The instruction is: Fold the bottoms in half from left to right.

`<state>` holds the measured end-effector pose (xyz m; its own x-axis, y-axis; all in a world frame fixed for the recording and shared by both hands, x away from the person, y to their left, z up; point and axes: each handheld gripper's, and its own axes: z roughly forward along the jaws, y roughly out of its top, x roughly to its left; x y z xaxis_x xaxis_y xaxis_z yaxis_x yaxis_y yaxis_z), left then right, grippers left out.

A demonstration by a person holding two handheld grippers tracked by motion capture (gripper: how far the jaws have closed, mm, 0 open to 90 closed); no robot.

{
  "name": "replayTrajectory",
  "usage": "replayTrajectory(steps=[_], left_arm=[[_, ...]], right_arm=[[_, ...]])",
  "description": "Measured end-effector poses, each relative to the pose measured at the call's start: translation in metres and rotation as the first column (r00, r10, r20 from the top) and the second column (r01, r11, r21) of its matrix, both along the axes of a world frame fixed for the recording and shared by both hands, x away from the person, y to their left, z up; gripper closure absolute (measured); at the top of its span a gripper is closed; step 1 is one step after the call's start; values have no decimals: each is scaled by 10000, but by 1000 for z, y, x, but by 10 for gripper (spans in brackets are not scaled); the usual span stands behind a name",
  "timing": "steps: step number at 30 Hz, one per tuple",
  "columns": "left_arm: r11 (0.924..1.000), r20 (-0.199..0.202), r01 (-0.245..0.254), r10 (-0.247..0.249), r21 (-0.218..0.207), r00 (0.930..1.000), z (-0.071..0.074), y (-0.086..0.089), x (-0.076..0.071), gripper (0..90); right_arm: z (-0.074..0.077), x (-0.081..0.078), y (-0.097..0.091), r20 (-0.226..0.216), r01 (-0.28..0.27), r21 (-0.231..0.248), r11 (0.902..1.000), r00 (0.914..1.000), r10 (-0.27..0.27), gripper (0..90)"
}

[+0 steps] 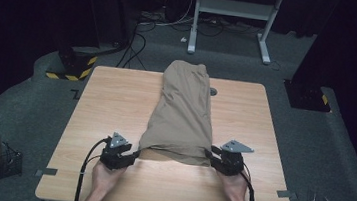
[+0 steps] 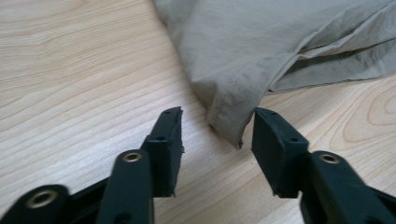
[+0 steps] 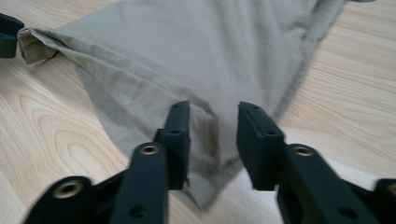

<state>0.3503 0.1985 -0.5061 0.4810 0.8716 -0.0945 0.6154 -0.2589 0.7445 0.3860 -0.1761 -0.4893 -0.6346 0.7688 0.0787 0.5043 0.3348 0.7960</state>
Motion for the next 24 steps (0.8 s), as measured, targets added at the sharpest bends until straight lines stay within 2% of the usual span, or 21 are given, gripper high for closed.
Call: replayTrajectory(steps=[1,4,5,6,11,12,13,14,15,16,17,18,19,20,21,24], left_arm=[[9999,-75,153,-153,19,9999,-1,-2,2,614],[9984,-194,446,-439,356,9988,-6,-7,6,783],[9984,-194,446,-439,356,9988,-6,-7,6,839],[9966,-169,603,-595,569,9981,-6,-9,2,882],[9921,-484,917,-878,852,9950,-7,-4,-9,900],[9907,-531,1000,-954,925,9940,-8,0,-15,899],[9907,-531,1000,-954,925,9940,-8,0,-15,898],[9933,-378,863,-836,768,9958,-6,5,-17,876],[9933,-378,863,-836,768,9958,-6,5,-17,802],[9974,-469,657,-643,304,9968,-4,8,-12,747],[9974,-469,657,-643,304,9968,-4,8,-12,698],[9988,-375,461,-456,134,9983,-1,8,-5,651],[9988,-375,461,-456,134,9983,-1,8,-5,599],[9994,-357,349,-346,70,9988,1,8,-1,551],[9998,-338,46,-53,-191,9994,3,7,6,518],[9988,-489,-167,145,-452,9987,5,5,19,443]], right_arm=[[-1,4,4,-159,-75,-89,9999,9998,74,628],[-7,13,11,-556,-353,-201,9992,9979,341,808],[-9,14,11,-624,-424,-214,9989,9972,410,808],[-9,12,11,-648,-504,-288,9983,9967,485,868],[-15,-5,0,-667,-717,-768,9945,9955,666,876],[-17,-8,-4,-643,-715,-786,9943,9957,665,874],[-18,-10,-6,-699,-641,-705,9955,9958,592,873],[-19,-11,-8,-664,-675,-639,9957,9958,632,869],[-19,-12,-9,-629,-705,-615,9956,9958,666,863],[-18,-13,-9,-560,-756,-627,9952,9958,721,843],[-18,-13,-9,-560,-756,-627,9952,9958,721,843],[-17,-14,-7,-501,-874,-753,9933,9952,838,788],[-17,-14,-7,-501,-874,-753,9933,9952,838,788],[-15,-15,-7,-418,-839,-700,9940,9958,811,726],[-13,-16,-9,-398,-744,-553,9957,9966,722,704],[-6,-15,-14,-156,-513,-39,9987,9986,513,659]])
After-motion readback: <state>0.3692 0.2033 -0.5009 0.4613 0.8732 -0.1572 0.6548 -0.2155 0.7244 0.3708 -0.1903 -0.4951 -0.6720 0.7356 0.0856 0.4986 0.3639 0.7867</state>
